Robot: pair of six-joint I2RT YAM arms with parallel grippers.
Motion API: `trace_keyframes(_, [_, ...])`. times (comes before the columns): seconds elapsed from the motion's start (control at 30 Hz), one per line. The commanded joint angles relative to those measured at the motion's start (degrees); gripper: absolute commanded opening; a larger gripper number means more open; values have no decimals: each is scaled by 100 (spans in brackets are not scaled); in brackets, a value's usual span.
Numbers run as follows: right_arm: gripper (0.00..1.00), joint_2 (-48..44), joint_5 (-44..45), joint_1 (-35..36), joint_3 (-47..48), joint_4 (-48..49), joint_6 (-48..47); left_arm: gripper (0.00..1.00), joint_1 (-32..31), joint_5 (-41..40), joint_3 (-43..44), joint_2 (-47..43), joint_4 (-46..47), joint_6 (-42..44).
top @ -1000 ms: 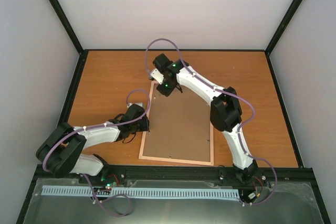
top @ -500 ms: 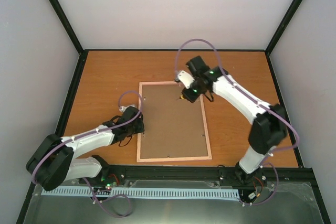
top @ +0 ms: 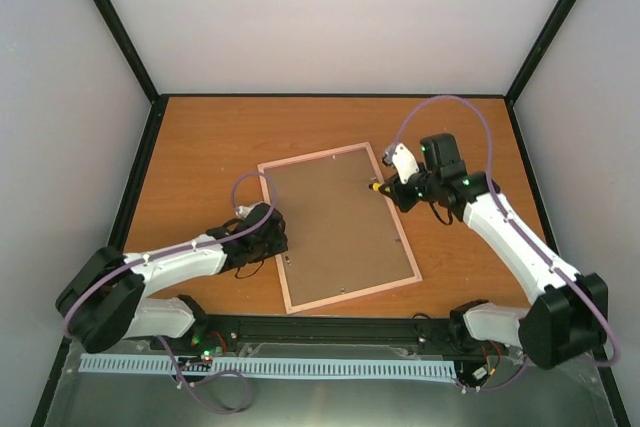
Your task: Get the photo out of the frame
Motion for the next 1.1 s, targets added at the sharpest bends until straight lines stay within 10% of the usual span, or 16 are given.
trace_keyframes(0.0, [3, -605, -529, -116, -657, 794, -74, 47, -94, -66, 584, -483, -504, 96])
trace_keyframes(0.4, [3, -719, -2067, -92, -308, -1195, -2412, 85, 1410, 432, 2238, 286, 267, 3586])
trace_keyframes(1.07, [3, -1046, -1260, 680, -387, -2803, -3467, 74, 2218, 2838, 6451, 5006, -652, 6067])
